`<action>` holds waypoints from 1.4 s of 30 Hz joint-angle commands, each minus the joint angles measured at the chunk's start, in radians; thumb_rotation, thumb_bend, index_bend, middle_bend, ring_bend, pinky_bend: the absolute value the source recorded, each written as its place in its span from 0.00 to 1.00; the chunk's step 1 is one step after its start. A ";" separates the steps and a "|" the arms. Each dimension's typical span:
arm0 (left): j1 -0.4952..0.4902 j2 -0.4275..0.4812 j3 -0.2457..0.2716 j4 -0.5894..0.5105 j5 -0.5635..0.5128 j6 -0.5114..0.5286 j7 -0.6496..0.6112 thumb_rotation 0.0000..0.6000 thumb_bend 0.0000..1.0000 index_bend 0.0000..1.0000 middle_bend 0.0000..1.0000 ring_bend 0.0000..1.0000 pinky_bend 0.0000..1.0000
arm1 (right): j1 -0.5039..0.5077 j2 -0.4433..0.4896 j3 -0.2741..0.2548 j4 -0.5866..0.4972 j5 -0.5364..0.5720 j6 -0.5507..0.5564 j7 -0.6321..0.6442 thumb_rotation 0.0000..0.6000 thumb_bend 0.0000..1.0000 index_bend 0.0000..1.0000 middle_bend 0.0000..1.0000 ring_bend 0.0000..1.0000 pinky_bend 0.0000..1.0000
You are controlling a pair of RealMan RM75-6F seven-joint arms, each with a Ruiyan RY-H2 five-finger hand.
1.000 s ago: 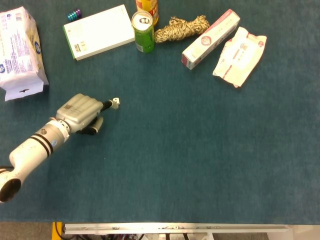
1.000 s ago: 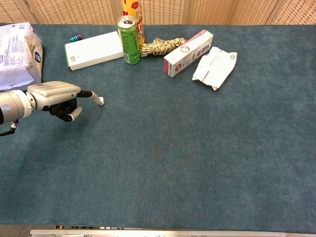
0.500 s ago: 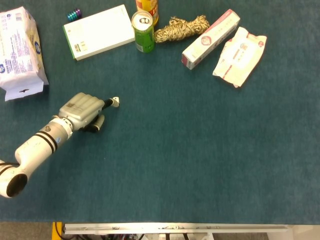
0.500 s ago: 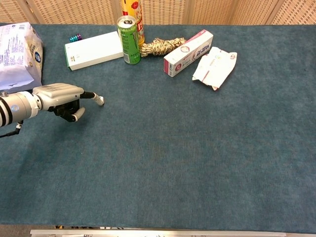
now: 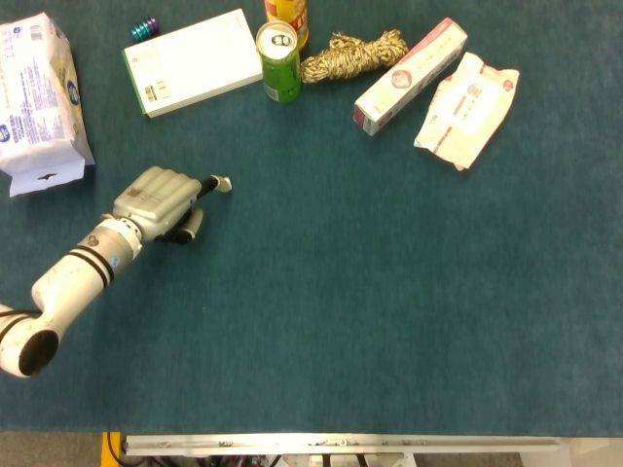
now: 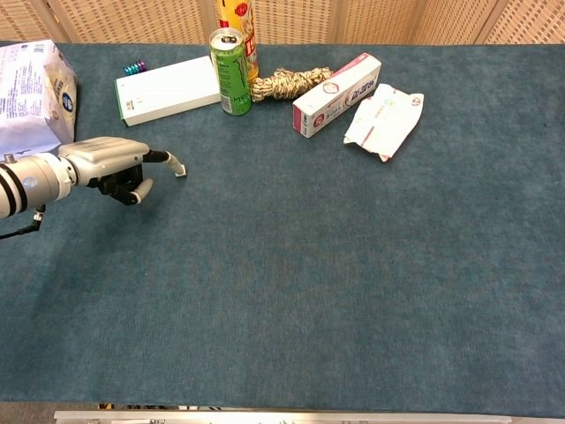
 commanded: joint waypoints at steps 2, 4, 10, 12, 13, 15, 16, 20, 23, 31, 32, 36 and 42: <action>-0.001 -0.004 -0.008 0.003 -0.011 0.008 0.007 1.00 0.67 0.19 0.97 0.97 0.97 | -0.001 0.000 0.000 0.001 0.001 0.000 0.000 1.00 0.39 0.22 0.28 0.16 0.20; 0.001 -0.001 -0.012 -0.001 -0.016 0.016 0.007 1.00 0.67 0.19 0.97 0.97 0.97 | -0.001 0.000 0.000 0.003 0.001 0.000 0.001 1.00 0.39 0.22 0.28 0.16 0.20; 0.036 0.015 -0.020 -0.035 0.006 0.089 -0.015 1.00 0.67 0.18 0.95 0.96 0.97 | 0.003 -0.001 0.002 0.004 0.005 -0.008 -0.002 1.00 0.39 0.22 0.28 0.16 0.20; 0.060 0.023 -0.019 -0.049 0.025 0.137 -0.023 1.00 0.67 0.17 0.90 0.91 0.96 | 0.004 0.001 0.002 0.003 0.009 -0.012 -0.003 1.00 0.39 0.22 0.28 0.16 0.20; 0.074 0.026 -0.019 -0.055 0.035 0.166 -0.025 1.00 0.67 0.15 0.87 0.88 0.95 | 0.004 0.002 0.002 0.003 0.011 -0.014 -0.004 1.00 0.39 0.22 0.28 0.16 0.20; 0.111 0.035 -0.017 -0.066 0.055 0.237 -0.031 1.00 0.66 0.13 0.77 0.76 0.87 | 0.005 0.004 0.003 0.001 0.015 -0.018 -0.005 1.00 0.39 0.22 0.28 0.16 0.20; 0.132 0.045 -0.016 -0.076 0.064 0.275 -0.036 1.00 0.65 0.12 0.74 0.72 0.85 | 0.005 0.005 0.002 0.001 0.018 -0.020 -0.005 1.00 0.39 0.22 0.28 0.16 0.20; 0.211 0.079 -0.019 -0.108 0.083 0.412 -0.054 1.00 0.54 0.09 0.55 0.53 0.80 | 0.006 0.004 -0.001 0.002 0.026 -0.033 -0.005 1.00 0.39 0.22 0.28 0.16 0.20; 0.269 0.097 -0.017 -0.110 0.101 0.512 -0.051 1.00 0.48 0.09 0.46 0.42 0.67 | 0.010 0.001 -0.002 0.005 0.031 -0.046 -0.004 1.00 0.39 0.22 0.28 0.16 0.20; 0.404 0.121 0.015 -0.109 0.136 0.696 0.007 1.00 0.42 0.10 0.33 0.28 0.35 | 0.028 0.000 -0.007 0.005 0.030 -0.081 -0.002 1.00 0.39 0.22 0.28 0.16 0.20; 0.416 0.123 0.021 -0.107 0.147 0.713 0.003 1.00 0.42 0.10 0.32 0.28 0.35 | 0.030 -0.001 -0.008 0.005 0.029 -0.084 -0.002 1.00 0.39 0.22 0.28 0.16 0.20; 0.467 0.138 0.037 -0.115 0.173 0.768 0.001 1.00 0.42 0.10 0.31 0.27 0.34 | 0.036 -0.006 -0.010 0.002 0.021 -0.088 -0.008 1.00 0.39 0.22 0.29 0.16 0.20; 0.525 0.176 0.047 -0.164 0.183 0.814 -0.003 1.00 0.42 0.10 0.31 0.27 0.34 | 0.039 -0.010 -0.014 -0.001 0.011 -0.088 -0.010 1.00 0.39 0.22 0.30 0.16 0.20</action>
